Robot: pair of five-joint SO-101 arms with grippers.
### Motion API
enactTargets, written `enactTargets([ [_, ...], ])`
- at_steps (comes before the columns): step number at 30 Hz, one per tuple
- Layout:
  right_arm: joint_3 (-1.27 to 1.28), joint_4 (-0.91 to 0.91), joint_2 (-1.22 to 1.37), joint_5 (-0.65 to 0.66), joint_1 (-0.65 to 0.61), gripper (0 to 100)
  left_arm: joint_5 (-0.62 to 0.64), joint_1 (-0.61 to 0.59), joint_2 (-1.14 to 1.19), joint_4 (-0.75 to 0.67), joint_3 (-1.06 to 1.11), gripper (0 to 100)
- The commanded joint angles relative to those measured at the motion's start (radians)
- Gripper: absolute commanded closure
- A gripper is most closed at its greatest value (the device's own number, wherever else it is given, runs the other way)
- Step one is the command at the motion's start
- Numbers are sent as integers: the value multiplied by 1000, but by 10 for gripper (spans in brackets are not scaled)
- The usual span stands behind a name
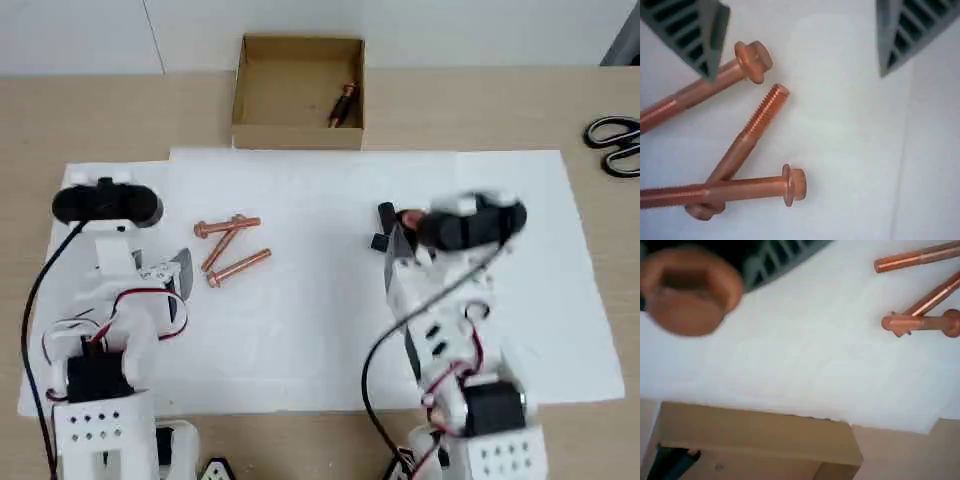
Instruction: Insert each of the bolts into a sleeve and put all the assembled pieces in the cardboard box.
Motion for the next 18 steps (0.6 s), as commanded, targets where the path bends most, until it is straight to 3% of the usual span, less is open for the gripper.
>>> enactTargets([
  [1, -238, -140, 308, 11, 10, 995, -11, -6, -51, 3, 25, 801],
  [8, -671, -420, 928, 8, 5, 995, -11, -8, -138, 6, 90, 801],
  [18, -1243, -630, 1577, 8, -25, 995, -11, -8, -161, 6, 117, 801],
])
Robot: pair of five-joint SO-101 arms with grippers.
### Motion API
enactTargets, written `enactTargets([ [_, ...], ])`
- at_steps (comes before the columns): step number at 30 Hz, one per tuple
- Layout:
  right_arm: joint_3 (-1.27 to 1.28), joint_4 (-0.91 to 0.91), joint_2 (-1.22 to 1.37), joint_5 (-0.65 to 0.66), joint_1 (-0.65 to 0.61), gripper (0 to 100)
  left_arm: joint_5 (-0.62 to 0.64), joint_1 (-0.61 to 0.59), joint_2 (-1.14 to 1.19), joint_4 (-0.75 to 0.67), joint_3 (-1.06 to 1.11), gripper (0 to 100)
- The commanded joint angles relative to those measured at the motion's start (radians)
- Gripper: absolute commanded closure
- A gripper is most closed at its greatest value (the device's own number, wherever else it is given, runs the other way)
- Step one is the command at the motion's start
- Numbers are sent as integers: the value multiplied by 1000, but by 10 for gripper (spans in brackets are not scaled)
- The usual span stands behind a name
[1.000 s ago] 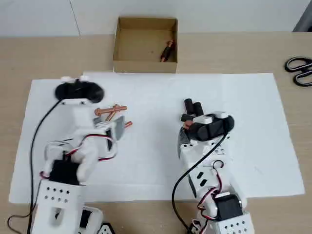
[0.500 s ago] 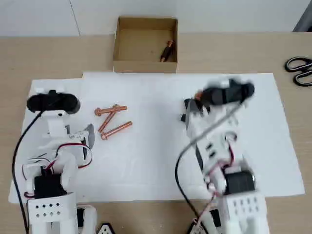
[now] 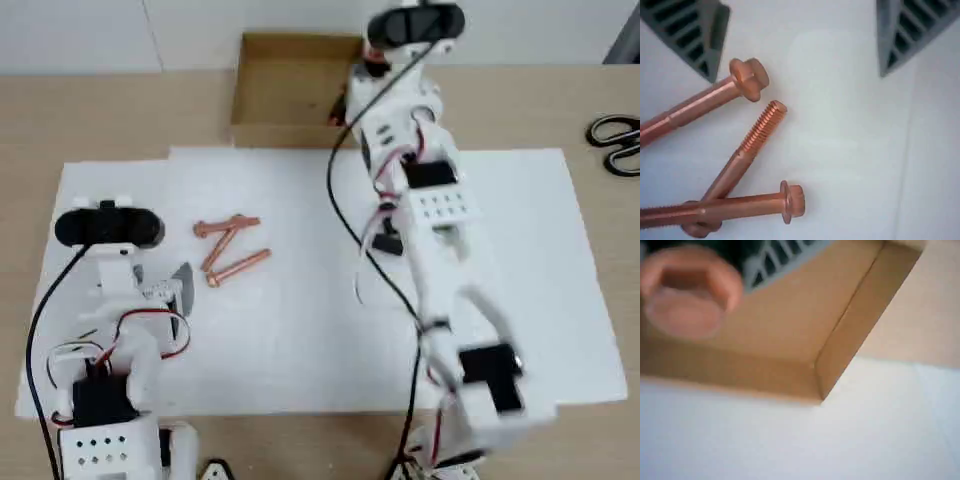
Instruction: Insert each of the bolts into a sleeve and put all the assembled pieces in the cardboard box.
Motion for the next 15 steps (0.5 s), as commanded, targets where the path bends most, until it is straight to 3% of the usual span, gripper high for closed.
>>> enactTargets([
  [1, -244, -94, 177, 9, -30, 995, -6, -5, -14, 6, -4, 801],
  [15, -971, -142, 928, 11, -93, 995, -6, -5, -14, 6, 76, 801],
])
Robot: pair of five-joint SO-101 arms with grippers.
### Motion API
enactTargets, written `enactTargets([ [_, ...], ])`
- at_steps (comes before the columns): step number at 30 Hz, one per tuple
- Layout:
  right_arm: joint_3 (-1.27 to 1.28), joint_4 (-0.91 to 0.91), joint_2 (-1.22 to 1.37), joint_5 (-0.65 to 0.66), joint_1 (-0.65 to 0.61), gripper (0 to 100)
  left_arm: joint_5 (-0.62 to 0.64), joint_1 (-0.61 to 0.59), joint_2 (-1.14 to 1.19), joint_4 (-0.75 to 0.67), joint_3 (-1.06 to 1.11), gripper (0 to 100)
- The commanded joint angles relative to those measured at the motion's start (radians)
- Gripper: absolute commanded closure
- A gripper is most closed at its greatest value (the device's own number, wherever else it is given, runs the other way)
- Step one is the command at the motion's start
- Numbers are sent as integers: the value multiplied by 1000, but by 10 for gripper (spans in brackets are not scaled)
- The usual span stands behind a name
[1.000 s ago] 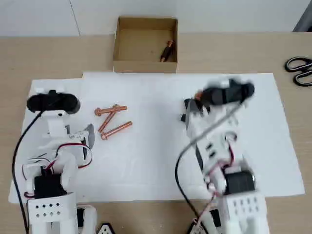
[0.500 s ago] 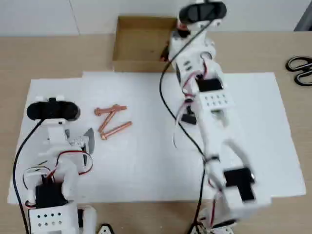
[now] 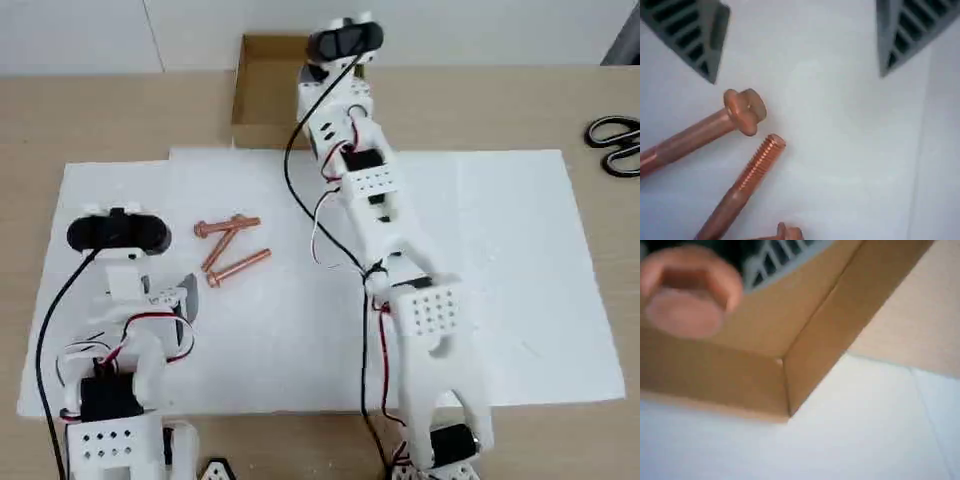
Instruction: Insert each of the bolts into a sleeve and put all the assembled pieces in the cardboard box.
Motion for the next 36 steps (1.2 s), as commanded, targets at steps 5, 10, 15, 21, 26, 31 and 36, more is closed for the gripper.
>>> enactTargets([
  [5, -427, -22, 277, 11, -4, 995, -6, -5, -15, 6, 4, 801],
  [10, -568, 117, 354, 11, -2, 994, -6, -5, -15, 6, 4, 801],
  [15, -638, 157, 375, 11, -2, 894, -6, -5, -15, 6, 4, 801],
  [21, -643, 191, 371, 11, -1, 804, -6, -5, -15, 6, 4, 801],
  [26, -707, 200, 369, 11, 12, 803, -6, -5, -15, 6, 4, 801],
  [31, -891, 366, 369, 11, 22, 803, -6, -5, -15, 6, 4, 801],
  [36, -928, 510, 288, 11, 67, 804, -5, -2, -15, 6, 2, 801],
])
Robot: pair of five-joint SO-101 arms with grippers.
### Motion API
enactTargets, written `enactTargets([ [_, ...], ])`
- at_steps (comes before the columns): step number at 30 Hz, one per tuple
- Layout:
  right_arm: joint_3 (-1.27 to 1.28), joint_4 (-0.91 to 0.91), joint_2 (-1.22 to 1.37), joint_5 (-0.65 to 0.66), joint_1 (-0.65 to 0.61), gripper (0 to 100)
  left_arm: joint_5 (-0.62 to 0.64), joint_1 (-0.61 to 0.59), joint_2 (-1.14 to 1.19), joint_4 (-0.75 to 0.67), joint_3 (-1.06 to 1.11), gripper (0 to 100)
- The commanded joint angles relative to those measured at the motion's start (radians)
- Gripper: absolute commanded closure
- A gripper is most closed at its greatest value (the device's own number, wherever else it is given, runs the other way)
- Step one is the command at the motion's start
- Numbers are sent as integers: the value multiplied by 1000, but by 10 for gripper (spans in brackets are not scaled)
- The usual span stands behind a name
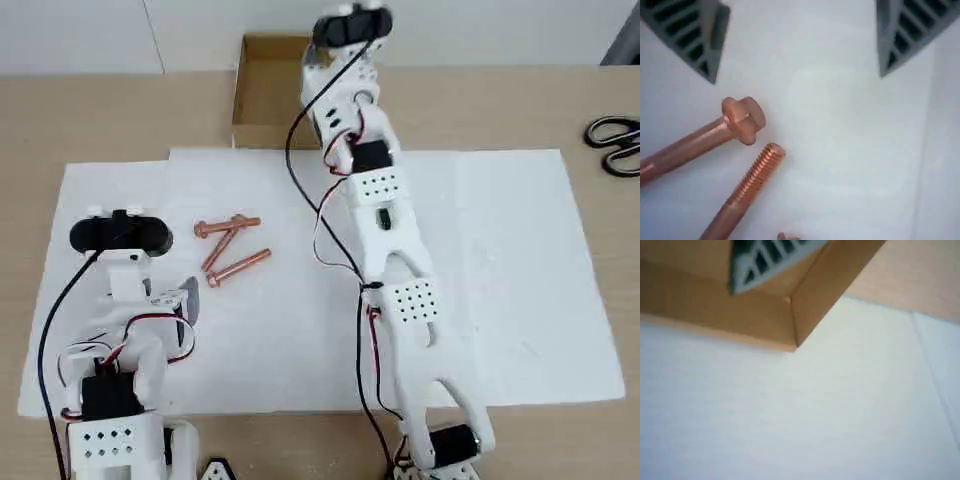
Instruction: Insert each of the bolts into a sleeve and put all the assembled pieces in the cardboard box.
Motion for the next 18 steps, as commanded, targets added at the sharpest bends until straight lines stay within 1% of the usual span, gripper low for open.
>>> enactTargets([
  [1, -55, 90, -140, 11, 48, 804, -5, -2, -15, 6, -8, 801],
  [5, -54, 289, -283, 6, 84, 804, -5, -3, -15, 6, -10, 801],
  [18, -52, 984, -751, 8, 90, 804, -5, -2, -15, 6, -10, 801],
])
